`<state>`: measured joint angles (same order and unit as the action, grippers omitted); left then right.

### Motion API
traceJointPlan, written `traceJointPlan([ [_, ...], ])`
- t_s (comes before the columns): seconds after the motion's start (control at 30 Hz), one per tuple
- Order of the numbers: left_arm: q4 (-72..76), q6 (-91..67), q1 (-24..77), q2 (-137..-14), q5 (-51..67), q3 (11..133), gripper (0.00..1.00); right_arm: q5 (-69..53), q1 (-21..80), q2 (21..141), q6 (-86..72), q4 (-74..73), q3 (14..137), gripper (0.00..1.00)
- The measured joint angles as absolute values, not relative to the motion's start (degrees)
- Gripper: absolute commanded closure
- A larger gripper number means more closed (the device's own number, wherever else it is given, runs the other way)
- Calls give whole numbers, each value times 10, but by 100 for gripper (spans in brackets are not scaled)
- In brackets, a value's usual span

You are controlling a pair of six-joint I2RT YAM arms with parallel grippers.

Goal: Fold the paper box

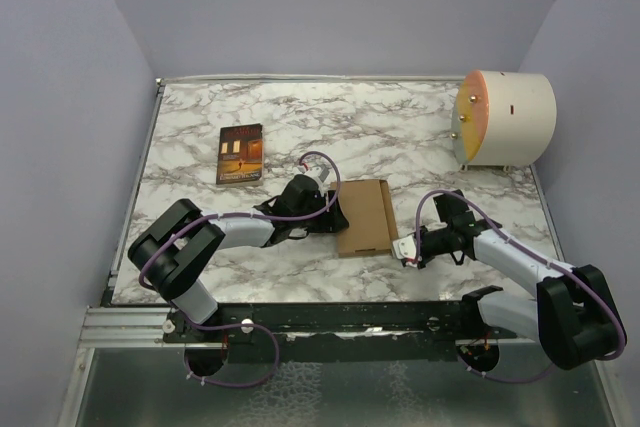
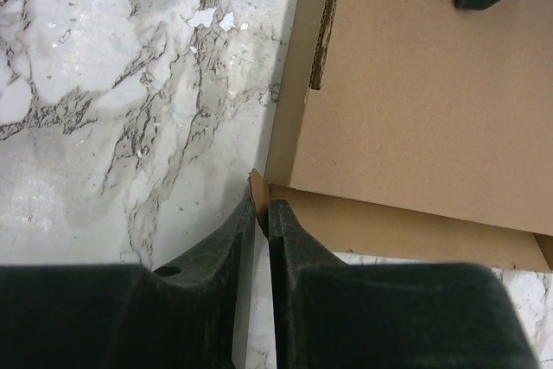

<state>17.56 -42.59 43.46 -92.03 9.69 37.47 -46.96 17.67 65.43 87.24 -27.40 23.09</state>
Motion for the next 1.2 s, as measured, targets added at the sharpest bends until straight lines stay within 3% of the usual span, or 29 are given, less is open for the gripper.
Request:
traceJointPlan([
  [0.33,176,-426,435,-920,97,375,40,-466,177,653,833,-260,231,91],
  [0.7,176,-427,432,-921,99,374,40,-462,177,656,832,-263,233,83],
  [1.2,176,-430,432,-921,101,374,40,-467,178,651,867,-275,233,82],
])
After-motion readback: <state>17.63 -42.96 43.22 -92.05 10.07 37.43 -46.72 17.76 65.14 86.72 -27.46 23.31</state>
